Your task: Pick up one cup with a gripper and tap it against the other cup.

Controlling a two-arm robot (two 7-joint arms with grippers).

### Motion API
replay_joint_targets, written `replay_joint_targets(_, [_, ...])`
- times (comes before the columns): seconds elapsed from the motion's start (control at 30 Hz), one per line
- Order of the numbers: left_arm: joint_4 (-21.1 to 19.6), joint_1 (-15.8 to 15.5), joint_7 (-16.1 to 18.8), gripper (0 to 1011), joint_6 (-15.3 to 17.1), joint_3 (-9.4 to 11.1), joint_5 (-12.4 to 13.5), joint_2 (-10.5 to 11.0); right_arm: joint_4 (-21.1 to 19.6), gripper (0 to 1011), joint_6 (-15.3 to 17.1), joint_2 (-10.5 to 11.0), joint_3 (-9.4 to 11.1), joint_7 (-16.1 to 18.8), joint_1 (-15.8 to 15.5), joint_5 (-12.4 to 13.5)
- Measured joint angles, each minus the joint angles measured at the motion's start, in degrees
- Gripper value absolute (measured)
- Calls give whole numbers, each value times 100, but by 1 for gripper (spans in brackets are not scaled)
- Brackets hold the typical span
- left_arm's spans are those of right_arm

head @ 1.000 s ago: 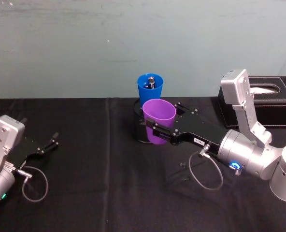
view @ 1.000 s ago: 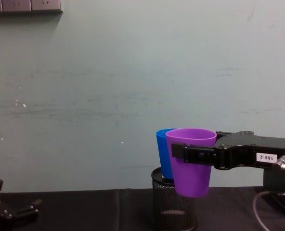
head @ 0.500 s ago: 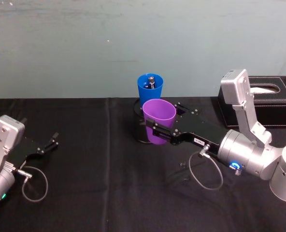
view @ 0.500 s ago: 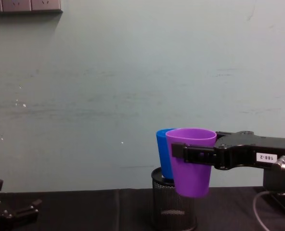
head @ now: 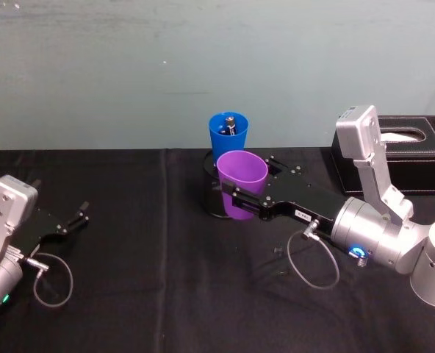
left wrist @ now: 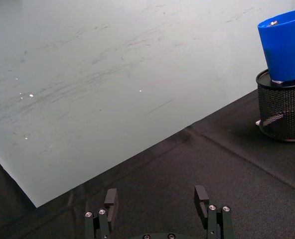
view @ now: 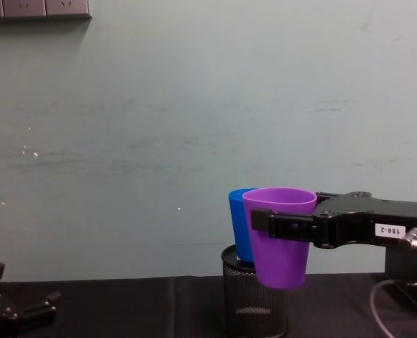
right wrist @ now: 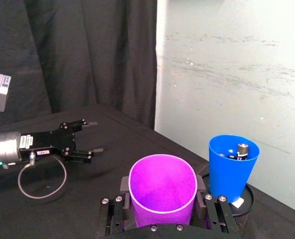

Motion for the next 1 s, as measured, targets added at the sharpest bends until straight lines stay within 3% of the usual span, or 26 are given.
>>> replay_joint_targets(1.0, [0, 0, 0, 1000, 0, 0, 0, 0, 0, 731, 0, 0, 0, 0, 0, 0])
